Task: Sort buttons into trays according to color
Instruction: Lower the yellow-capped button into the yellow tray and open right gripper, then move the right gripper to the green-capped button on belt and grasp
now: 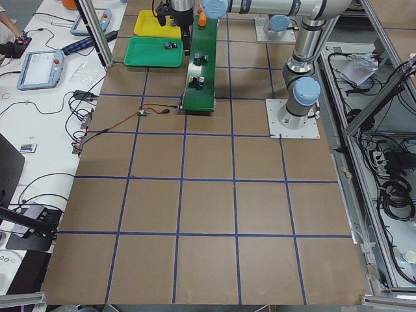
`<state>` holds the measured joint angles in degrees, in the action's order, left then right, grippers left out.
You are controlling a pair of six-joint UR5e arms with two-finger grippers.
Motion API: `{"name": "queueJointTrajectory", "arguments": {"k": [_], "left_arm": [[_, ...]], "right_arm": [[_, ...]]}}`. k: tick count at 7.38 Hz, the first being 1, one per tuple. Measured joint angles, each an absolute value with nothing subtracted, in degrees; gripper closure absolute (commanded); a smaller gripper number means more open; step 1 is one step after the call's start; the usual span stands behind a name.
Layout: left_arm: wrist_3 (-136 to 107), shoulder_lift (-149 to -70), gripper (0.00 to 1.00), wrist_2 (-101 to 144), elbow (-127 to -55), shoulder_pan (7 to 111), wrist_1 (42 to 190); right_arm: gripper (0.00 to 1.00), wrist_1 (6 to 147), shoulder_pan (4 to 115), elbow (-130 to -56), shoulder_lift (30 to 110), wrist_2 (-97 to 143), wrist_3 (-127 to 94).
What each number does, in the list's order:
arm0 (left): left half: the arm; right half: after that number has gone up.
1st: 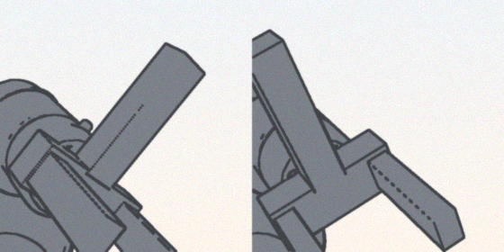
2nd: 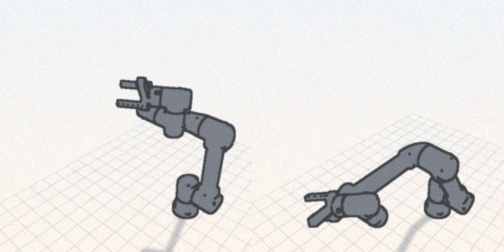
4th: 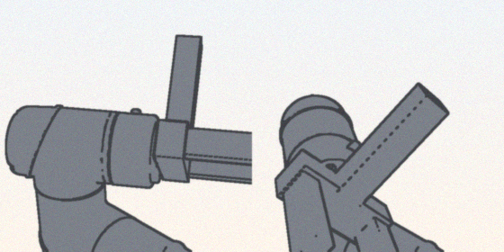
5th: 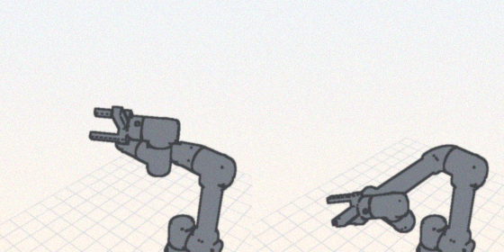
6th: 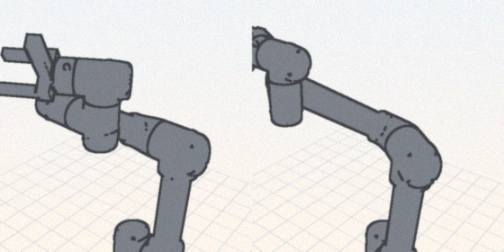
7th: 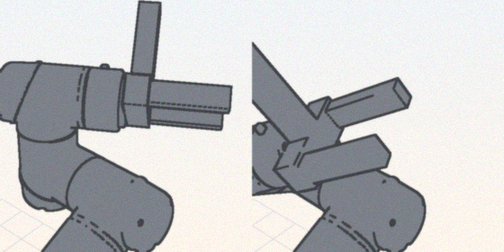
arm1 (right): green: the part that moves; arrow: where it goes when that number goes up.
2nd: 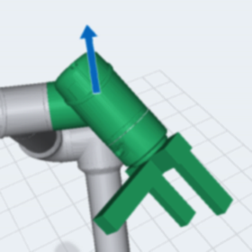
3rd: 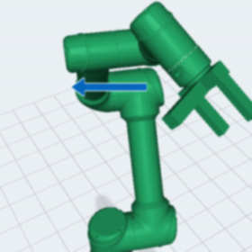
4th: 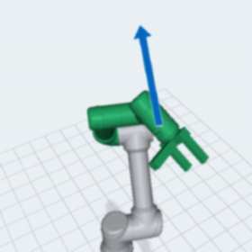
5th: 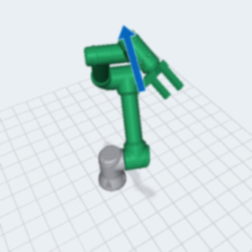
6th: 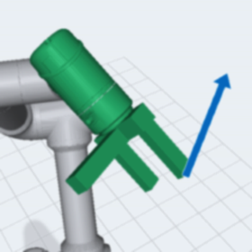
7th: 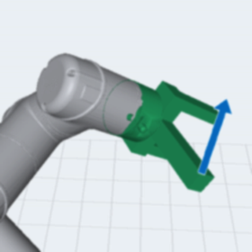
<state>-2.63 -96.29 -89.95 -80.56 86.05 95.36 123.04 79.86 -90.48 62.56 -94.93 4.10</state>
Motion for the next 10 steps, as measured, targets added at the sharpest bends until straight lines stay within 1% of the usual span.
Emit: {"name": "queueJointTrajectory", "arguments": {"k": [3, 5, 7, 10], "left_arm": [[-2.6, -96.3, 0.00, -90.5, -80.6, 86.1, 94.8], [-2.6, -96.3, 0.00, -90.8, -80.6, 86.1, 94.2], [-2.6, -96.2, 0.00, -90.8, -80.7, 86.1, 94.0], [-2.5, -96.2, 0.00, -90.9, -81.0, 86.1, 93.8]], "right_arm": [[0.00, 114.1, 83.5, -91.7, 73.7, -91.7, 2.3], [0.00, 109.5, 91.3, -92.7, 78.0, -91.5, -6.5], [0.00, 109.4, 99.0, -95.2, 77.7, -91.2, -15.9], [0.00, 115.0, 103.0, -100.5, 75.5, -88.4, -20.4]]}}
